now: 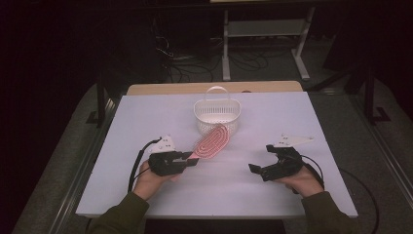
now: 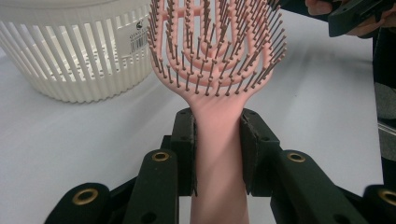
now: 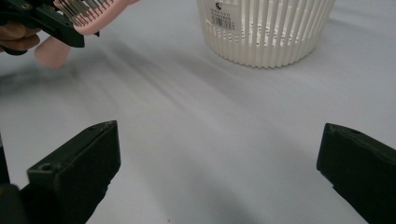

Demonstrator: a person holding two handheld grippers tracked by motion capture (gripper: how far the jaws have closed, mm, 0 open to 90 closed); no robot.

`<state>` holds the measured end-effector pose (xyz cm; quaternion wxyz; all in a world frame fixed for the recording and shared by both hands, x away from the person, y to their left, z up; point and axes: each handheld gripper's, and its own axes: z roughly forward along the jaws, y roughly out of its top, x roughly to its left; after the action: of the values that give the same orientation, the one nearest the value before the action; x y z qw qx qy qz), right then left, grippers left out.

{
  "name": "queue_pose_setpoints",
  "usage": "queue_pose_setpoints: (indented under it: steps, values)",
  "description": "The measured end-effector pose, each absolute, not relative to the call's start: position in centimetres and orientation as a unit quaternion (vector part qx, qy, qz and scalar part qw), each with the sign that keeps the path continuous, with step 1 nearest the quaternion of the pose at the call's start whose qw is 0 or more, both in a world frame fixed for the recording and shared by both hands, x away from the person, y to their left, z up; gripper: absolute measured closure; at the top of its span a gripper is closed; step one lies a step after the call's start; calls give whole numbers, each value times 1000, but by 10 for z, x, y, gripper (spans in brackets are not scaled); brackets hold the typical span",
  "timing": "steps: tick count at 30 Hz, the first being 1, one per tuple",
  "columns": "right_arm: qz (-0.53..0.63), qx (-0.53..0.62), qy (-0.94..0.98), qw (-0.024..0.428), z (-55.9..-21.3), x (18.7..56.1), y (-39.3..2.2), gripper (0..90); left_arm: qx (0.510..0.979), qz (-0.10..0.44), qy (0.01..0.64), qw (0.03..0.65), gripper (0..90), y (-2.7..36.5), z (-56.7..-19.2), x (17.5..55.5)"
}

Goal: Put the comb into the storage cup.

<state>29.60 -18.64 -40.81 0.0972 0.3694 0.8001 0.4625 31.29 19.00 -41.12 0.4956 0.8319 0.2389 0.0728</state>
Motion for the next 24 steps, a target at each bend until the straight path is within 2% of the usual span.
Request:
queue_pose_setpoints:
  steps: [24]
  values:
    - [484,366,791,83,-395,309,-172,0,821,71,247,510,704,191,-413,313]
